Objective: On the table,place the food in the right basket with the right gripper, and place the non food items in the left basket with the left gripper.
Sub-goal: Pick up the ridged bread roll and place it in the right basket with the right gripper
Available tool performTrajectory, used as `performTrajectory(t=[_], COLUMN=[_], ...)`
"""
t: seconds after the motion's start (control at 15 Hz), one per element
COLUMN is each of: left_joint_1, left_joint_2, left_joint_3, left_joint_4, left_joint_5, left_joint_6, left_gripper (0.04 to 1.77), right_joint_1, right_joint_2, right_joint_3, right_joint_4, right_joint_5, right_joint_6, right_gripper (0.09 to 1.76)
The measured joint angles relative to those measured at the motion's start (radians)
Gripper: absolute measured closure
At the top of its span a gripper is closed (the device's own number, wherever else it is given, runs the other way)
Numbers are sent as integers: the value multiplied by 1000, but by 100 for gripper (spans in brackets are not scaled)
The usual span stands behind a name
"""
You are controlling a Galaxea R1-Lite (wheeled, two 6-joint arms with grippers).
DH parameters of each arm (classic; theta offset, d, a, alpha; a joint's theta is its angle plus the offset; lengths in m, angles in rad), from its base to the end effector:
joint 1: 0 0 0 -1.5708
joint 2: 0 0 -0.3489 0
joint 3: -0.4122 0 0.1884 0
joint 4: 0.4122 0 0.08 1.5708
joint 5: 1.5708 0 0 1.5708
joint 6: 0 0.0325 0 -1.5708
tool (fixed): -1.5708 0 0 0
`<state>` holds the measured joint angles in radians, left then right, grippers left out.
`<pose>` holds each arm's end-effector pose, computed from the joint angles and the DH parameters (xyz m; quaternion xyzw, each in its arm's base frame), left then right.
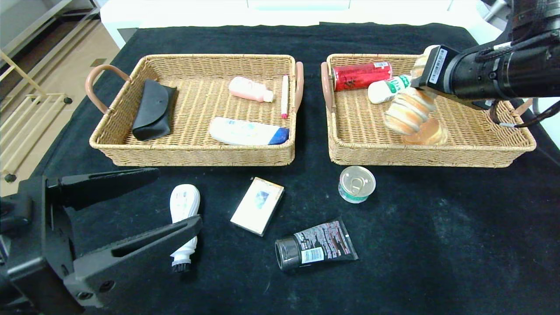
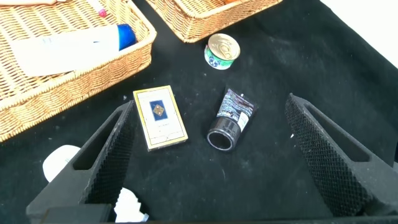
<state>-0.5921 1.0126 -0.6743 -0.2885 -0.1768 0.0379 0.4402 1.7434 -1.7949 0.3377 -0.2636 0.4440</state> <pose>0.0922 -0.0689 0.3043 0.0227 0.0173 -0.3753 0.9265 0.3069 0.1352 0.3965 0.1691 0.1498 0.0557 0.9726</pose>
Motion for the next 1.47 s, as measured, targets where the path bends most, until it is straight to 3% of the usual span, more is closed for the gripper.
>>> performTrajectory(t=[0.33,0.67,0.8,1.0,1.47], left_joint_1=[0,0,0,0,0], left_joint_2=[0,-1,-1,-1,-1], left_joint_3=[1,-1,-1,0,1], left_joint_4=[-1,-1,-1,-1,-1], left_joint_5=[1,1,1,1,0], left_joint_6=[0,0,0,0,0], left_gripper=[9,9,9,9,9], right_joint_1=[-33,-53,-56,-57,-51], right_joint_2=[63,116,125,129,123], right_joint_3=[6,14,15,16,22], right_joint_4=[-195,-260,-262,-262,-260], right_joint_5=[-2,-23,-24,-27,-32], right_joint_6=[-20,-55,-61,-61,-83], right_gripper=[148,147,116,84,43])
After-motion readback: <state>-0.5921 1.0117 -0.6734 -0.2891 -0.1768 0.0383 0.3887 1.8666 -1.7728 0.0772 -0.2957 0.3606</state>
